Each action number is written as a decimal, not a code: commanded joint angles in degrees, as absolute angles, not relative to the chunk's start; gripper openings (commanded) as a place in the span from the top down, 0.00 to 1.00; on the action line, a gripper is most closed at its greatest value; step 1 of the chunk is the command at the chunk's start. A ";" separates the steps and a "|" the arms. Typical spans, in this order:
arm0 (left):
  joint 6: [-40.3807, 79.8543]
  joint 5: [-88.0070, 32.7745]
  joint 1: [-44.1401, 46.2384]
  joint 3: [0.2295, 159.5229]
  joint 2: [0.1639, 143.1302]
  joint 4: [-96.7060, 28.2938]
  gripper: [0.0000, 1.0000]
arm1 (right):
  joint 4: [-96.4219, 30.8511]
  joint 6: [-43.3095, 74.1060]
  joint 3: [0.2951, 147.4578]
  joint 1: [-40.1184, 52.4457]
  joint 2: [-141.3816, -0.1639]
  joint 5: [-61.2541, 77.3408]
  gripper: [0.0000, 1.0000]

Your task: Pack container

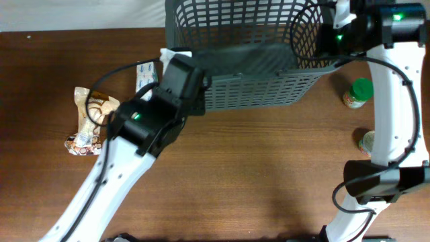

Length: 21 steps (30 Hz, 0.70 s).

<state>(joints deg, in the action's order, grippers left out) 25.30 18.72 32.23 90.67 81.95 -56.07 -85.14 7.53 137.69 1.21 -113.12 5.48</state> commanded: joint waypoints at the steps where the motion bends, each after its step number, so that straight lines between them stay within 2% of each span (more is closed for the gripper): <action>1: 24.34 19.75 33.01 91.90 77.52 -56.23 0.98 | -85.80 7.31 142.54 1.48 -107.85 4.93 0.96; 7: 24.36 28.05 32.95 91.90 71.33 -57.56 0.98 | -87.66 9.80 145.03 1.39 -102.83 -8.97 0.96; 12: 24.36 40.10 32.67 91.90 67.29 -61.60 0.84 | -90.89 14.61 145.03 -0.75 -99.83 -19.46 0.96; 15: 24.38 42.94 31.18 91.90 65.95 -63.64 0.80 | -93.82 18.70 145.03 -4.05 -99.02 -24.82 0.96; 21: 25.56 42.94 23.88 91.90 65.32 -67.18 0.77 | -97.32 23.49 144.49 -15.62 -99.04 -24.53 0.96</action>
